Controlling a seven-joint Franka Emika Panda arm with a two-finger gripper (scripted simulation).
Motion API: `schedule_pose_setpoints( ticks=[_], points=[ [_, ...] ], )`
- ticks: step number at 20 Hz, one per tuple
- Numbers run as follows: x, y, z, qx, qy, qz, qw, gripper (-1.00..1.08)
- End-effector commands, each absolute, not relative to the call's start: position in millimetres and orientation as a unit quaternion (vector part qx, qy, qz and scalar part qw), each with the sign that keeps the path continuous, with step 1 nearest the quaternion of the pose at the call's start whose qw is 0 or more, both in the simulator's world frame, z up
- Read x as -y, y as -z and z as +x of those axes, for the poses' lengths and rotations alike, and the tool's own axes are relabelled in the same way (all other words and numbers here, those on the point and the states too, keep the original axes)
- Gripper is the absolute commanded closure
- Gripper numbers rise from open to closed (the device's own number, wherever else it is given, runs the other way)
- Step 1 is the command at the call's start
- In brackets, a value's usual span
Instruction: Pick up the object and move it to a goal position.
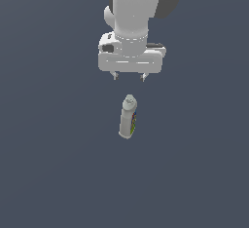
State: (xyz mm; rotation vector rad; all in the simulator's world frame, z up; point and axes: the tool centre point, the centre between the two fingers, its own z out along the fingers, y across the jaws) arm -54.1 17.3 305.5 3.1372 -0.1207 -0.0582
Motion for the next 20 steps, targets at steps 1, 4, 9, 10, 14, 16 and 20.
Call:
schedule_pose_setpoints(
  ticks=[1,4,9,10,14,16,20],
  points=[
    [-18,-303,-48,0.063,0.016,0.998,0.001,-0.92],
    [-18,-299,-38,0.1,0.013,0.995,0.001,-0.92],
    [-20,-292,-23,0.16,0.008,0.987,0.001,-0.92],
    [-20,-290,-20,0.17,0.007,0.985,0.001,-0.92],
    [-21,-286,-11,0.205,0.004,0.979,0.001,-0.92],
    [-21,-284,-8,0.218,0.002,0.976,0.0,-0.92],
    [-21,-281,-3,0.236,0.001,0.972,0.0,-0.92]
  ],
)
